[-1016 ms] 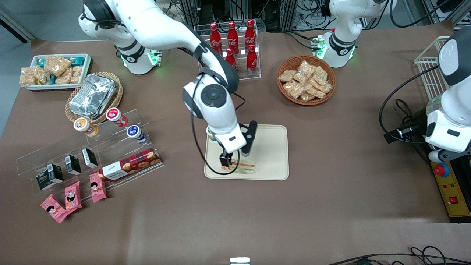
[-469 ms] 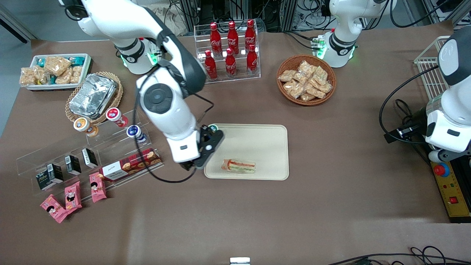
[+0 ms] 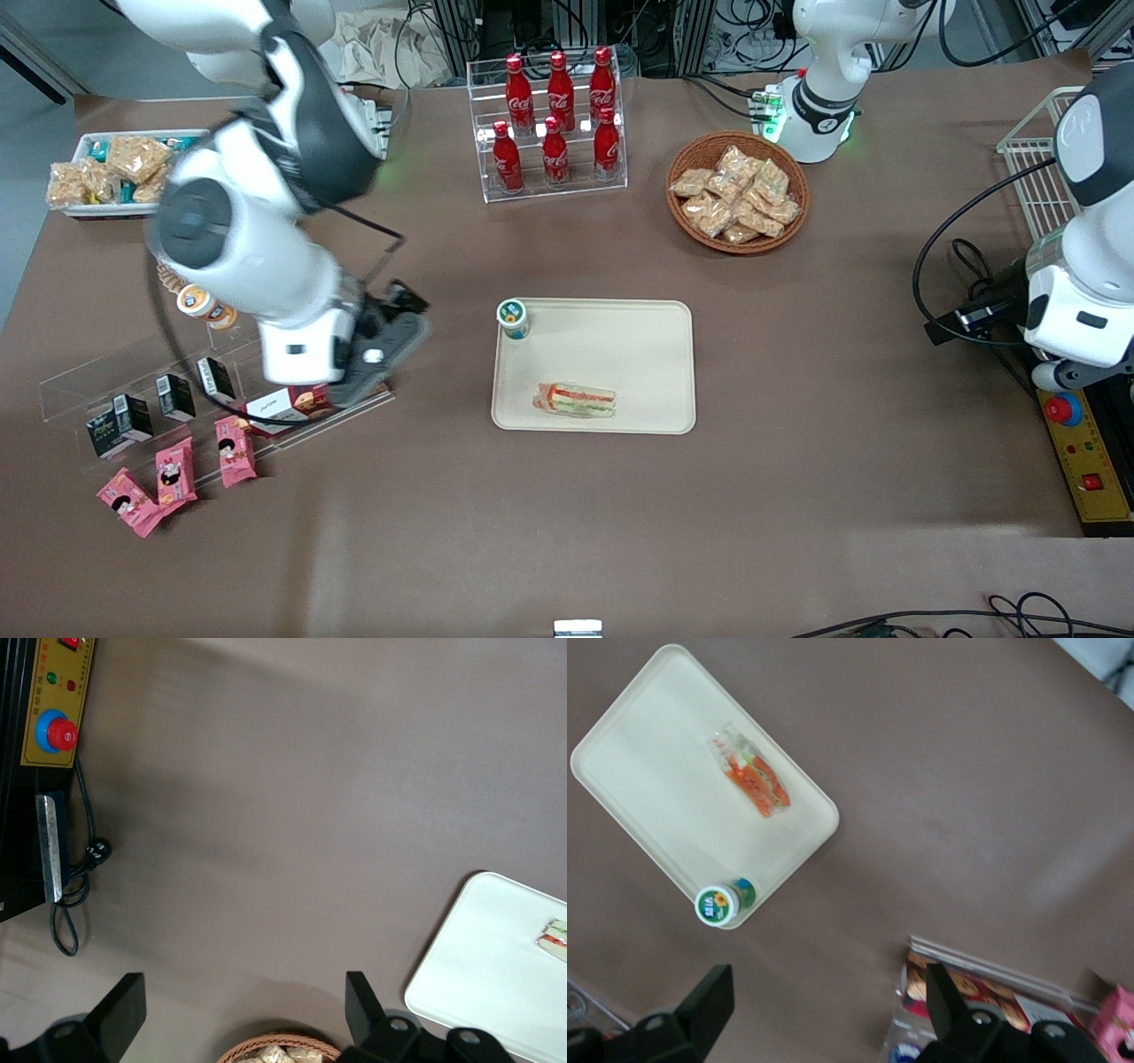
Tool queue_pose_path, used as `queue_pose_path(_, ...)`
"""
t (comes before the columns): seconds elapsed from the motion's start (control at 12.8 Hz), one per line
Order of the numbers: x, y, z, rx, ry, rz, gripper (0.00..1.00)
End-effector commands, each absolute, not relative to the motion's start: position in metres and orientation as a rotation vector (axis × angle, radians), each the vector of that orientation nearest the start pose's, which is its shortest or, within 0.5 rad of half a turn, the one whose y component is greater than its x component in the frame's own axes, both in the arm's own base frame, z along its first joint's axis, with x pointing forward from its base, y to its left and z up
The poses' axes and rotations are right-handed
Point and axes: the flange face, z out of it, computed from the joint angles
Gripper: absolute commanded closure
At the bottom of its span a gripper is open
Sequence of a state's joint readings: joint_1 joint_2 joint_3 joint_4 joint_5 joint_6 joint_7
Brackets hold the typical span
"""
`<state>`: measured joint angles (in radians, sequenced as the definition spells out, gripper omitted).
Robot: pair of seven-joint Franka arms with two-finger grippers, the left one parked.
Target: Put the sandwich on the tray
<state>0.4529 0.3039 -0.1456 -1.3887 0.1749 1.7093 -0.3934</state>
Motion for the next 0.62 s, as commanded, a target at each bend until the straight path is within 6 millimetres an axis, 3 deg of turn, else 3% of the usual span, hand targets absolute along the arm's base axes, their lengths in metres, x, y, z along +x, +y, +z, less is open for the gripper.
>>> queue_pose_path(0.0, 0.602, 0.156, 0.562, -2.853, -0.845, -0.047, 0.03)
queue_pose_path(0.23, 0.603, 0.077, 0.584, -2.913, -0.678, -0.079, 0.03)
queue_pose_path(0.55, 0.598, -0.006, 0.602, -3.006, -0.503, -0.110, 0.03)
